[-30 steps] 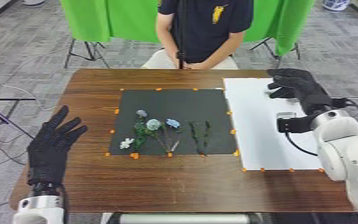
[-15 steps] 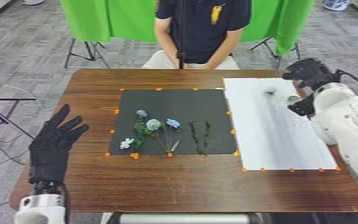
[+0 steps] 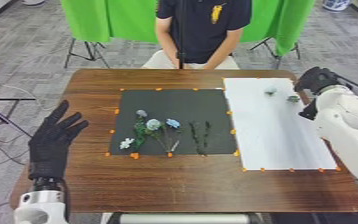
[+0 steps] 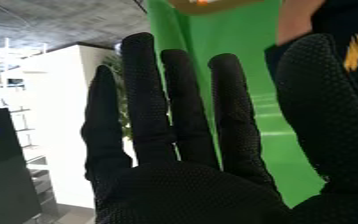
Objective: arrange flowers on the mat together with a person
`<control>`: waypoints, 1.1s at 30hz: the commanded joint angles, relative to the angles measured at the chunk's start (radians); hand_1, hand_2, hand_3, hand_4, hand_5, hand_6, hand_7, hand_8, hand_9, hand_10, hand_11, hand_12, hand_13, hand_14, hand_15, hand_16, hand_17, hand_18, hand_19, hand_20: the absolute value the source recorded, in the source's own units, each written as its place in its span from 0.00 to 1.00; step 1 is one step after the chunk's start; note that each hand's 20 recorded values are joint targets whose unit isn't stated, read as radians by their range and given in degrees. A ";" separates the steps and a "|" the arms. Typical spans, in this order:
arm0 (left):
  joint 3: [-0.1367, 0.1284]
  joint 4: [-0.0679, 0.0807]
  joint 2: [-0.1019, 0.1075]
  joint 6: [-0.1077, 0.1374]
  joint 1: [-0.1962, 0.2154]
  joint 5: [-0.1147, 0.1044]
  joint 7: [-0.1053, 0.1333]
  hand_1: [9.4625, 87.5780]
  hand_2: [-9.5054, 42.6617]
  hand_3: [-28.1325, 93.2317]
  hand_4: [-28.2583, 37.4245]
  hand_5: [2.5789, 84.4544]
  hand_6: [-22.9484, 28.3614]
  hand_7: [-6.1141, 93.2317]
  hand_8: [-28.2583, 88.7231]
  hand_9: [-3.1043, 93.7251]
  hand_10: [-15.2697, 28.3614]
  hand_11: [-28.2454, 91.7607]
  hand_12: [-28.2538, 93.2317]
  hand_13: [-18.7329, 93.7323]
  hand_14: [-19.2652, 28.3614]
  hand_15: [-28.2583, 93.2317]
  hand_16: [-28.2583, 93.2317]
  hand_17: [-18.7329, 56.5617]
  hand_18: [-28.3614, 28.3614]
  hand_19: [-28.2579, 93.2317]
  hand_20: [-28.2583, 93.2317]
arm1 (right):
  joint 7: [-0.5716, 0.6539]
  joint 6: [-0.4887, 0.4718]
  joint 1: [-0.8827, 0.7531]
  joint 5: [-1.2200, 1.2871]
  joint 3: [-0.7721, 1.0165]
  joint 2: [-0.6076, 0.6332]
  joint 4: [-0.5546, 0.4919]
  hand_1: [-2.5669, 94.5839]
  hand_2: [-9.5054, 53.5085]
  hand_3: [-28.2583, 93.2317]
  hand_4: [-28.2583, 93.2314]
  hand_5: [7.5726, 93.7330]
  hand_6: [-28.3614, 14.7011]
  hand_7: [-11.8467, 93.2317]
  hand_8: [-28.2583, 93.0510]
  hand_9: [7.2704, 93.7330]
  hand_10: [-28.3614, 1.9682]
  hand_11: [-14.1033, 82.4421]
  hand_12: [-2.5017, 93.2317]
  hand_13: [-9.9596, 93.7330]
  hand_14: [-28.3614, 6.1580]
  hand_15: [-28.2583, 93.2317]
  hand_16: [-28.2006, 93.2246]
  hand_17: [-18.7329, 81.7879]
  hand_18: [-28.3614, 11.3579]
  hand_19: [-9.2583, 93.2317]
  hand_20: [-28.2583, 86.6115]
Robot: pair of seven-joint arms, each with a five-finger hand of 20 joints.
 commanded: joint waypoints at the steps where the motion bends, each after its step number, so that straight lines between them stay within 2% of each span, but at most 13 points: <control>1: -0.003 0.007 -0.005 -0.016 -0.005 0.010 -0.018 0.05 0.35 0.85 0.00 0.39 0.53 0.18 0.16 0.42 0.75 0.42 0.31 0.41 0.95 0.61 0.18 0.13 0.91 0.62 0.37 | 0.032 -0.023 -0.015 -0.041 -0.022 -0.042 0.042 0.37 0.01 0.91 0.01 0.45 0.74 0.32 0.11 0.49 0.53 0.37 0.19 0.55 0.44 0.63 0.32 0.29 0.17 0.69 0.46; 4: -0.001 0.008 -0.006 -0.017 -0.009 0.008 -0.019 0.05 0.35 0.85 0.00 0.39 0.53 0.18 0.16 0.42 0.75 0.42 0.32 0.41 0.95 0.61 0.18 0.13 0.91 0.62 0.37 | 0.032 -0.032 -0.020 -0.057 -0.027 -0.052 0.052 0.37 0.01 0.91 0.01 0.45 0.74 0.33 0.11 0.49 0.53 0.37 0.19 0.55 0.44 0.62 0.33 0.29 0.17 0.69 0.46; 8: -0.003 0.011 -0.011 -0.030 -0.018 0.020 -0.040 0.05 0.35 0.85 0.00 0.39 0.53 0.19 0.16 0.42 0.75 0.42 0.32 0.41 0.95 0.61 0.18 0.13 0.91 0.62 0.37 | 0.047 -0.043 -0.024 -0.069 -0.030 -0.064 0.063 0.37 0.01 0.91 0.01 0.44 0.75 0.33 0.11 0.49 0.53 0.37 0.19 0.55 0.44 0.62 0.33 0.29 0.17 0.69 0.46; 14: 0.000 0.015 -0.006 -0.030 -0.023 0.013 -0.040 0.05 0.35 0.85 0.00 0.39 0.53 0.19 0.16 0.42 0.75 0.42 0.32 0.41 0.95 0.61 0.18 0.13 0.91 0.62 0.37 | 0.041 -0.056 0.002 -0.125 -0.074 -0.066 0.083 0.40 0.02 0.89 0.00 0.47 0.78 0.34 0.10 0.51 0.54 0.37 0.19 0.56 0.46 0.62 0.33 0.30 0.16 0.69 0.46; 17: 0.001 0.016 -0.009 -0.037 -0.029 0.020 -0.047 0.06 0.35 0.85 0.00 0.39 0.53 0.19 0.16 0.42 0.75 0.42 0.31 0.41 0.95 0.61 0.18 0.13 0.91 0.62 0.37 | 0.033 -0.050 -0.006 -0.173 -0.090 -0.068 0.093 0.45 0.01 0.88 0.00 0.54 0.81 0.34 0.10 0.57 0.56 0.38 0.19 0.61 0.51 0.61 0.33 0.32 0.17 0.70 0.46; 19: 0.000 0.014 -0.009 -0.037 -0.029 0.021 -0.050 0.06 0.35 0.85 0.00 0.39 0.53 0.19 0.16 0.42 0.75 0.42 0.31 0.41 0.95 0.61 0.18 0.13 0.91 0.62 0.37 | 0.032 -0.027 -0.015 -0.198 -0.102 -0.069 0.100 0.50 0.00 0.84 0.00 0.61 0.82 0.35 0.14 0.64 0.61 0.41 0.19 0.66 0.56 0.61 0.34 0.34 0.18 0.72 0.46; 20: 0.000 0.015 -0.010 -0.036 -0.029 0.021 -0.050 0.06 0.35 0.85 0.00 0.39 0.53 0.19 0.16 0.42 0.75 0.42 0.31 0.41 0.95 0.61 0.18 0.13 0.91 0.62 0.37 | 0.032 -0.008 -0.018 -0.203 -0.110 -0.068 0.103 0.53 0.00 0.82 0.00 0.64 0.82 0.36 0.16 0.68 0.64 0.38 0.22 0.68 0.59 0.60 0.37 0.36 0.19 0.73 0.46; 22: 0.000 0.016 -0.010 -0.035 -0.030 0.015 -0.047 0.06 0.35 0.85 0.00 0.39 0.53 0.19 0.16 0.42 0.75 0.42 0.32 0.41 0.95 0.61 0.18 0.13 0.91 0.62 0.37 | 0.027 0.014 -0.022 -0.215 -0.117 -0.070 0.108 0.60 0.00 0.76 0.00 0.75 0.81 0.35 0.19 0.82 0.71 0.27 0.33 0.73 0.69 0.57 0.45 0.39 0.24 0.77 0.48; 24: 0.000 0.015 -0.009 -0.031 -0.031 0.016 -0.047 0.06 0.35 0.85 0.00 0.39 0.53 0.19 0.16 0.42 0.75 0.42 0.32 0.41 0.95 0.61 0.18 0.13 0.91 0.62 0.37 | 0.015 0.039 -0.027 -0.224 -0.123 -0.067 0.107 0.64 0.00 0.74 0.00 0.83 0.81 0.34 0.21 0.90 0.75 0.27 0.39 0.79 0.76 0.57 0.49 0.43 0.28 0.81 0.50; 27: 0.003 0.015 -0.007 -0.026 -0.031 0.008 -0.036 0.06 0.35 0.85 0.00 0.39 0.53 0.19 0.16 0.42 0.75 0.42 0.31 0.41 0.95 0.61 0.18 0.13 0.91 0.62 0.37 | 0.012 0.092 -0.019 -0.214 -0.138 -0.061 0.101 0.66 0.00 0.73 0.00 0.86 0.80 0.32 0.21 0.94 0.78 0.30 0.42 0.82 0.76 0.60 0.49 0.45 0.32 0.83 0.51; 28: 0.001 0.013 -0.011 -0.024 -0.027 0.009 -0.039 0.06 0.34 0.85 0.00 0.39 0.53 0.19 0.16 0.41 0.75 0.42 0.31 0.41 0.95 0.61 0.18 0.13 0.91 0.62 0.37 | 0.010 0.099 -0.019 -0.209 -0.132 -0.063 0.093 0.66 0.00 0.73 0.00 0.86 0.80 0.32 0.21 0.94 0.78 0.30 0.42 0.82 0.77 0.60 0.49 0.45 0.32 0.83 0.51; 33: -0.005 0.009 -0.010 -0.020 -0.022 0.009 -0.038 0.06 0.34 0.85 0.00 0.39 0.53 0.19 0.16 0.42 0.75 0.42 0.31 0.41 0.95 0.61 0.18 0.13 0.91 0.62 0.37 | -0.013 0.168 -0.011 -0.192 -0.132 -0.028 0.003 0.66 0.00 0.74 0.00 0.87 0.79 0.32 0.22 0.95 0.77 0.30 0.42 0.83 0.77 0.60 0.49 0.46 0.33 0.84 0.52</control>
